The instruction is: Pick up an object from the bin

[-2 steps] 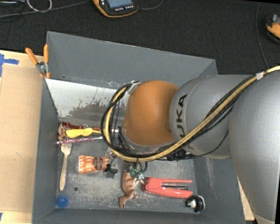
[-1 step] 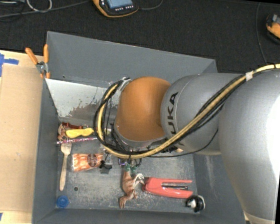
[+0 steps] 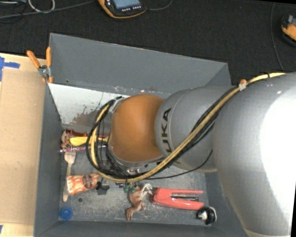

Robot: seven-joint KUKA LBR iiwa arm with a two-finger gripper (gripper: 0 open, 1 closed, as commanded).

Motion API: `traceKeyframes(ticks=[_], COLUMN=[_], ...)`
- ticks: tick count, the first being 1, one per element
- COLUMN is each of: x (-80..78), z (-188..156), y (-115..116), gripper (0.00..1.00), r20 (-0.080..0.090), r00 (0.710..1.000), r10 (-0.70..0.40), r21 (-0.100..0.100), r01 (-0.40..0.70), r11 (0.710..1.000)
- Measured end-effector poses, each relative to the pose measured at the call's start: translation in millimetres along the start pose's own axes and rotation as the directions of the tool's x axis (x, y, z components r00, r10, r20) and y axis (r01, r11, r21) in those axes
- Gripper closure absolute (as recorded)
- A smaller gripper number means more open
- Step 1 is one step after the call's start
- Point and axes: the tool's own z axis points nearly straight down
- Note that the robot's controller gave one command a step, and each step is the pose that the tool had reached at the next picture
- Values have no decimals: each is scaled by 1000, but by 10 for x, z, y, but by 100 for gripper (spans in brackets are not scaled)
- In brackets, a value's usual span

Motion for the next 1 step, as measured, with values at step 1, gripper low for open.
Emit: traceKeyframes(ticks=[1], x=[29], z=[-136], y=[138], gripper=[100], r20=[-3], r00=[995], r10=[-103], r21=[-2], r01=[103], r11=[995])
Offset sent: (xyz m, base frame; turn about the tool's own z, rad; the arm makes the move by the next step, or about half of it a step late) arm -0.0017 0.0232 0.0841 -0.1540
